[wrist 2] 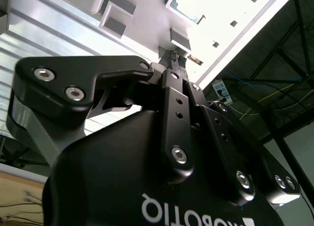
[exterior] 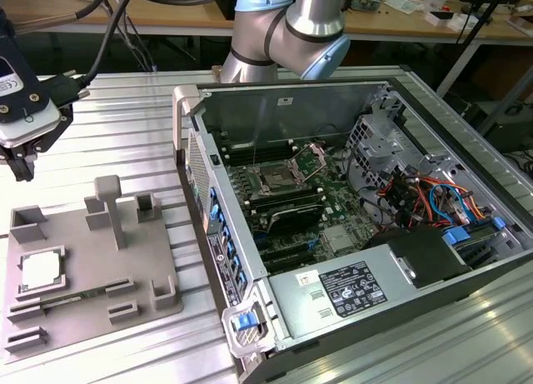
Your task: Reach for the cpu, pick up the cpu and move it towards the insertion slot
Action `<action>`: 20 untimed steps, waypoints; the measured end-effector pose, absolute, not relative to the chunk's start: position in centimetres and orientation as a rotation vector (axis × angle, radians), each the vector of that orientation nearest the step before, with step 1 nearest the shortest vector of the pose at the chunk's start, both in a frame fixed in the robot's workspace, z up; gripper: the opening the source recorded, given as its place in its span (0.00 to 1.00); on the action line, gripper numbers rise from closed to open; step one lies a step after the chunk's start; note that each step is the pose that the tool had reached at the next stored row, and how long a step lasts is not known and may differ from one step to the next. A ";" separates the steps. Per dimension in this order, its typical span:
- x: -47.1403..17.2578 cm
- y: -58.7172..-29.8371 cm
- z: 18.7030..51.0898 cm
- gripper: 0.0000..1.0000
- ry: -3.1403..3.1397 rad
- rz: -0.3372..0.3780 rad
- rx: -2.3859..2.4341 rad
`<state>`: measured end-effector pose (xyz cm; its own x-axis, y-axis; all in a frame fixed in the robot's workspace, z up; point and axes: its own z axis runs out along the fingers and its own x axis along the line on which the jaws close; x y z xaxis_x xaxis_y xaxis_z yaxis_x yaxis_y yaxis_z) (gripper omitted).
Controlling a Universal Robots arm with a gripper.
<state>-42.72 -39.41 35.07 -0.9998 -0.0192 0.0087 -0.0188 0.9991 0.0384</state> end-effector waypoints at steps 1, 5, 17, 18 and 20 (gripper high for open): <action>-42.8 -39.4 35.1 0.11 -3.132 -0.060 0.030; -43.0 -39.5 35.1 0.11 -3.132 -0.060 0.030; -43.2 -39.6 35.0 0.11 -3.132 -0.060 0.030; -43.3 -39.6 35.0 0.11 -3.132 -0.060 0.030; -43.4 -39.6 35.0 0.11 -3.132 -0.060 0.030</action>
